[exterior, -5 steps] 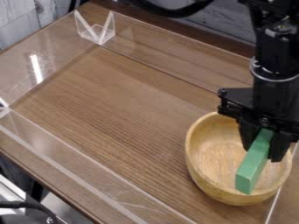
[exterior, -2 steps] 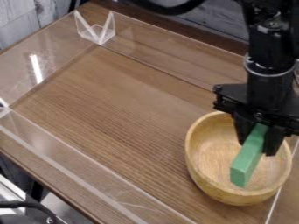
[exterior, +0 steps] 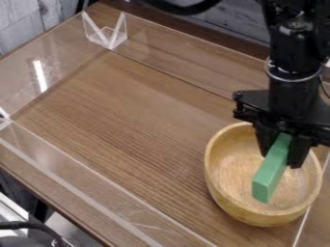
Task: Put the green block in the brown bowl
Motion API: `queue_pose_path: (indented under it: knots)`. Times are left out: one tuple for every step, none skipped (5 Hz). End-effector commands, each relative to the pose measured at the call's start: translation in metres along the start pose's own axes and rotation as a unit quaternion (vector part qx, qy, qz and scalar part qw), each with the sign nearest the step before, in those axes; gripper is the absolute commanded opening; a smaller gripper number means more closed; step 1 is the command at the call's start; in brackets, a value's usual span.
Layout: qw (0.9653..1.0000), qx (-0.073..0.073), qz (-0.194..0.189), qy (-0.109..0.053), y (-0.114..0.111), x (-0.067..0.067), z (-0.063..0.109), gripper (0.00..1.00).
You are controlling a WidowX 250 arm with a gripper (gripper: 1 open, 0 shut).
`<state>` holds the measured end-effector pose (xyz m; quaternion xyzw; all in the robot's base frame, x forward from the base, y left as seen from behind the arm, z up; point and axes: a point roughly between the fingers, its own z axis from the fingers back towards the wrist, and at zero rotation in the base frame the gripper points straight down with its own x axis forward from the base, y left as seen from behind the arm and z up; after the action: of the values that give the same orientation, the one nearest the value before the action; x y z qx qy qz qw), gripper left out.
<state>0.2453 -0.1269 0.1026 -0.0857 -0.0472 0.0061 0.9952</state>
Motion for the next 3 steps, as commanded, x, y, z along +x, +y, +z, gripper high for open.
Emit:
queue_pose_path:
  knots:
    - [0.9999, -0.007, 0.002, -0.015, 0.0002, 0.0067, 0.0059, 0.0]
    - [0.9999, -0.008, 0.004, -0.015, 0.0019, 0.0077, 0.0043, 0.0]
    - [0.9999, -0.008, 0.005, -0.014, 0.0035, 0.0088, 0.0028, 0.0]
